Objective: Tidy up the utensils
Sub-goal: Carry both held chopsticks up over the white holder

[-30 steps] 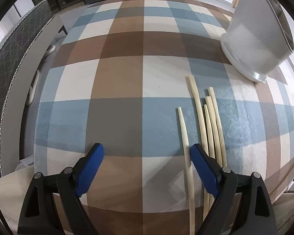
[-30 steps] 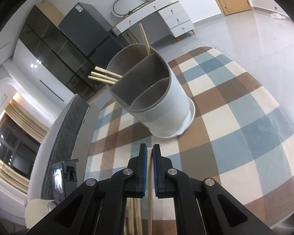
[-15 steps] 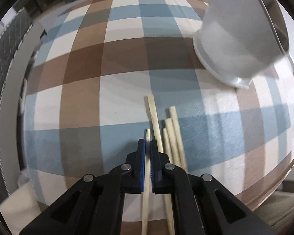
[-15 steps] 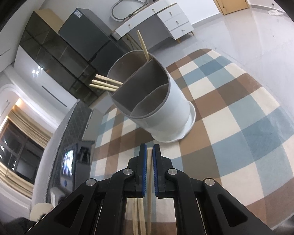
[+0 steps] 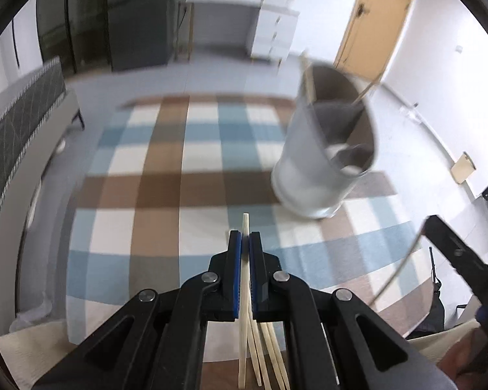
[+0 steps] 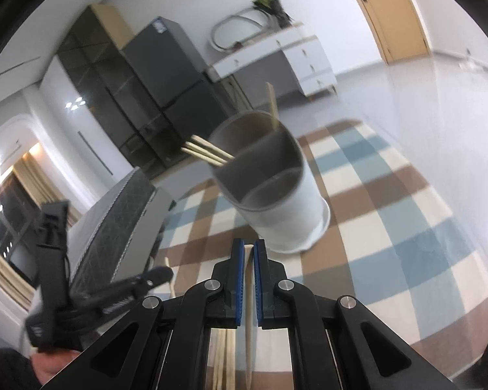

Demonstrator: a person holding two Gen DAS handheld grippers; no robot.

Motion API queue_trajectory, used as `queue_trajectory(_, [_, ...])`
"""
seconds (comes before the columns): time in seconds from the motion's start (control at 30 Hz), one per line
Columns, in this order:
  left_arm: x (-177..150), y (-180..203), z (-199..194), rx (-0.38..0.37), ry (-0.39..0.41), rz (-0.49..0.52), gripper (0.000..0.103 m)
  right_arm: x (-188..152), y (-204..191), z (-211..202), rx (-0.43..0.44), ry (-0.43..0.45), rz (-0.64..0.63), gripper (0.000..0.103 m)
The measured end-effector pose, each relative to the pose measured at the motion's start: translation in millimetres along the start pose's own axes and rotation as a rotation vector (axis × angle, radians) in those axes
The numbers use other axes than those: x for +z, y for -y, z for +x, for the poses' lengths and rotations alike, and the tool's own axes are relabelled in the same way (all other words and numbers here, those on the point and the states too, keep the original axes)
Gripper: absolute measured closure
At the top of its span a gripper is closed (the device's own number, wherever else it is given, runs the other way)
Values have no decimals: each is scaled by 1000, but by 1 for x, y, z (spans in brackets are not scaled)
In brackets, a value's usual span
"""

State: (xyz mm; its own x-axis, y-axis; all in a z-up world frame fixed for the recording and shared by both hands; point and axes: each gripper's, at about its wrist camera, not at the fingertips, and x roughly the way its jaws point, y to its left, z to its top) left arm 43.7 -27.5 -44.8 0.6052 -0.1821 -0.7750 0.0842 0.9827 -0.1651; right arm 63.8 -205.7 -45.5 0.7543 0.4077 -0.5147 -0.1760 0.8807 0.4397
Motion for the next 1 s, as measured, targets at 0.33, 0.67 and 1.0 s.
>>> queue_trajectory(0.33, [2,9,-27,-31,61,28,103,-14,-35,-25,-20,72,-135,98])
queue_trajectory(0.67, [6,3,-45,-59,86,0,103,-9,-45,-45,-39,108,-156,98])
queue_trajectory(1.0, [45,8,-80,-115,187,12,103,17,-54,-62,-29,152,-208,98])
